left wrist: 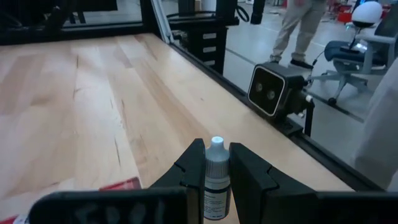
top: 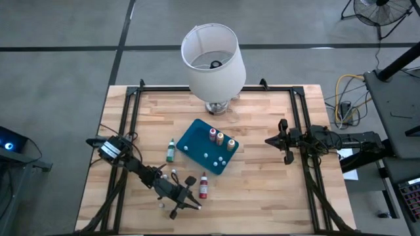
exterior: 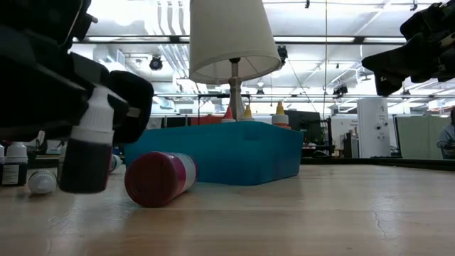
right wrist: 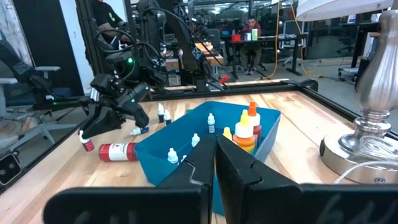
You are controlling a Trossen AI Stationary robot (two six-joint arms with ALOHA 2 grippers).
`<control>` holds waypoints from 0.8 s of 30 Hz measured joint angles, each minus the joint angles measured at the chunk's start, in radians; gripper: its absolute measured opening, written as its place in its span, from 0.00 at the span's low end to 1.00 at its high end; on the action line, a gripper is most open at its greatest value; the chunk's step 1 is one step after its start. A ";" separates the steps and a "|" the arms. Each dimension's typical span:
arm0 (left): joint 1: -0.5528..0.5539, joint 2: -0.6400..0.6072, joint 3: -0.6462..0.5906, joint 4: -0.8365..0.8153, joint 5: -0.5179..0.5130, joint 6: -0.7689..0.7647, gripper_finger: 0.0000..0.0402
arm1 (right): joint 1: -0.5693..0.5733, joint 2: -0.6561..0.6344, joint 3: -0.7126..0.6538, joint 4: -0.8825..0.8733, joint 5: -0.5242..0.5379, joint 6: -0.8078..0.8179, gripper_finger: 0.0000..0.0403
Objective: Pick & Place food coloring
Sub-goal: Remove the small red food coloring bottle from the blue container
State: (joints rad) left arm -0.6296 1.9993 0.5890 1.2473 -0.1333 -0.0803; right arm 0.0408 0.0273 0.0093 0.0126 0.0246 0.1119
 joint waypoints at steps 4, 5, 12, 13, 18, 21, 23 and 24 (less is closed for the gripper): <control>0.000 0.011 0.008 0.009 0.000 0.000 0.08 | 0.000 0.000 0.000 0.000 0.000 0.000 0.02; 0.000 0.011 0.009 0.008 0.000 0.000 0.08 | 0.000 0.000 0.000 0.000 0.000 0.000 0.02; 0.000 0.011 0.031 0.005 0.000 -0.001 0.08 | 0.000 0.000 0.000 0.000 0.000 0.000 0.02; 0.000 0.011 0.031 0.003 0.000 -0.001 0.08 | 0.000 0.000 0.000 0.000 0.000 0.000 0.02; 0.000 0.022 0.032 -0.002 0.001 0.000 0.08 | 0.000 0.000 0.000 0.000 0.000 0.000 0.02; 0.000 0.021 0.035 0.002 0.001 0.001 0.08 | 0.000 0.000 0.000 0.000 0.000 0.000 0.02; 0.000 0.021 0.037 -0.003 0.001 0.001 0.08 | 0.000 0.000 0.000 0.000 0.000 0.000 0.02; 0.000 0.022 0.038 -0.006 0.001 0.001 0.08 | 0.000 0.000 0.000 0.000 0.000 0.000 0.02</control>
State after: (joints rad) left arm -0.6296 2.0209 0.6271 1.2417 -0.1326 -0.0795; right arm 0.0407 0.0277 0.0093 0.0125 0.0246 0.1120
